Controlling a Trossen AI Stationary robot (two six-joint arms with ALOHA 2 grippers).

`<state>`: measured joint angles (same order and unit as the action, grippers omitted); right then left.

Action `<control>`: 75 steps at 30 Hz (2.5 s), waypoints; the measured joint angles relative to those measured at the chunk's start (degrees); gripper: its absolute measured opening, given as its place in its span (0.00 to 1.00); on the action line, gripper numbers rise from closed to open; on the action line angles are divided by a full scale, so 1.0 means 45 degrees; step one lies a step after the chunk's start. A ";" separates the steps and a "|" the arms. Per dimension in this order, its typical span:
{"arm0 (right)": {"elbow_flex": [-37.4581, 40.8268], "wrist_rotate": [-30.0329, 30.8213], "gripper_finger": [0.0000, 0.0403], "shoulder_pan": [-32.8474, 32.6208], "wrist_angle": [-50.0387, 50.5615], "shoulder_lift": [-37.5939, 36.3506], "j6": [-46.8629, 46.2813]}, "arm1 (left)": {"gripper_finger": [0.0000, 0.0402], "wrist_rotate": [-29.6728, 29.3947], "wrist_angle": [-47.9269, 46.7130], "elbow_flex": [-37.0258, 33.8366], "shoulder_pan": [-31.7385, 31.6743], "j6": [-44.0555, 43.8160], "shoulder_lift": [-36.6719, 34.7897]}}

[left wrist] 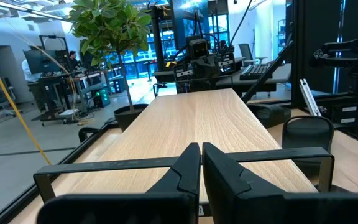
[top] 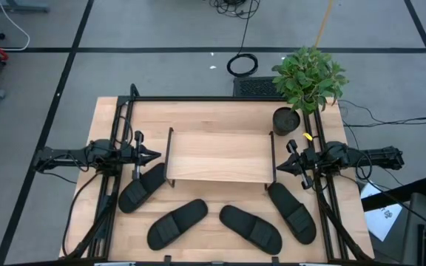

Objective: Pick and place slides into the shelf

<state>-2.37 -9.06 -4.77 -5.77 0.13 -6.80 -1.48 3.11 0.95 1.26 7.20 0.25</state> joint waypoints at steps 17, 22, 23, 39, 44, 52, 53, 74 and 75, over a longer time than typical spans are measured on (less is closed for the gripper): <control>0.0004 0.0000 0.00 -0.0001 -0.0001 0.0001 0.0232 | 0.06 0.0001 0.0015 -0.0004 0.0003 -0.0014 0.0003; 0.0003 0.0000 0.00 -0.0002 -0.0001 0.0001 0.0472 | 0.06 0.0002 0.0015 -0.0002 -0.0001 -0.0452 0.0003; 0.0000 0.0000 0.00 -0.0002 -0.0001 -0.0001 0.0531 | 0.06 0.0004 0.0015 -0.0001 -0.0001 -0.0572 0.0004; 0.0000 0.0044 0.00 -0.0002 -0.0013 -0.0003 0.0427 | 0.06 0.0250 0.1587 0.0175 0.0100 0.0793 0.0004; 0.0000 0.0049 0.00 0.0000 -0.0055 -0.0003 0.0537 | 0.06 -0.0569 0.0557 0.1330 0.1160 0.2491 0.0004; 0.0000 0.0053 0.00 -0.0002 -0.0002 0.0009 0.0261 | 0.06 -0.4256 -0.1274 0.4118 0.3471 0.4467 0.0499; 0.0005 0.0049 0.00 -0.0002 -0.0001 0.0026 0.0418 | 0.06 -0.3997 -0.0884 0.4146 0.3609 0.4984 0.0559; 0.0005 0.0058 0.00 -0.0002 -0.0006 0.0109 0.0664 | 0.06 -1.7862 0.0652 0.6307 0.8911 0.6240 0.6700; 0.0001 0.0058 0.00 -0.0002 -0.0006 0.0107 0.0664 | 0.06 -1.8502 0.0530 0.6731 0.9292 0.6167 0.6878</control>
<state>-2.37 -8.80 -4.78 -5.80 0.61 -3.81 -84.74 5.50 31.24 43.07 34.95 31.21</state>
